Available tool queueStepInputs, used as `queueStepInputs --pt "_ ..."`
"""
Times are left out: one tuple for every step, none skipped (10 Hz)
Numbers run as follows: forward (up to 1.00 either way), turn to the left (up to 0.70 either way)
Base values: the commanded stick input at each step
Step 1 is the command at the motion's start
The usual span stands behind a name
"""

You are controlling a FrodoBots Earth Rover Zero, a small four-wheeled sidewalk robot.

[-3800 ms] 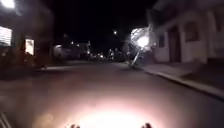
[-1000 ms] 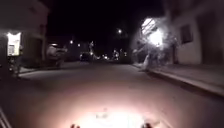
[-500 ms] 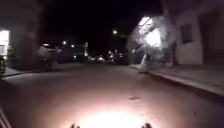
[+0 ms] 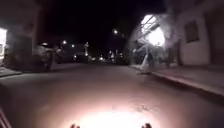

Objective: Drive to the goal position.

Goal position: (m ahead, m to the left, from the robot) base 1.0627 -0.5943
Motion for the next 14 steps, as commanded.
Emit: queueStepInputs --pt "0.85 0.00" --pt "0.85 0.00" --pt "0.85 0.00" --pt "0.85 -0.18" --pt "0.85 -0.31" --pt "0.85 -0.22" --pt "0.85 -0.14" --pt "0.85 -0.06" --pt "0.85 0.00" --pt "0.85 0.00" --pt "0.85 0.00" --pt "0.85 0.00" --pt "0.85 0.00" --pt "0.85 0.00"
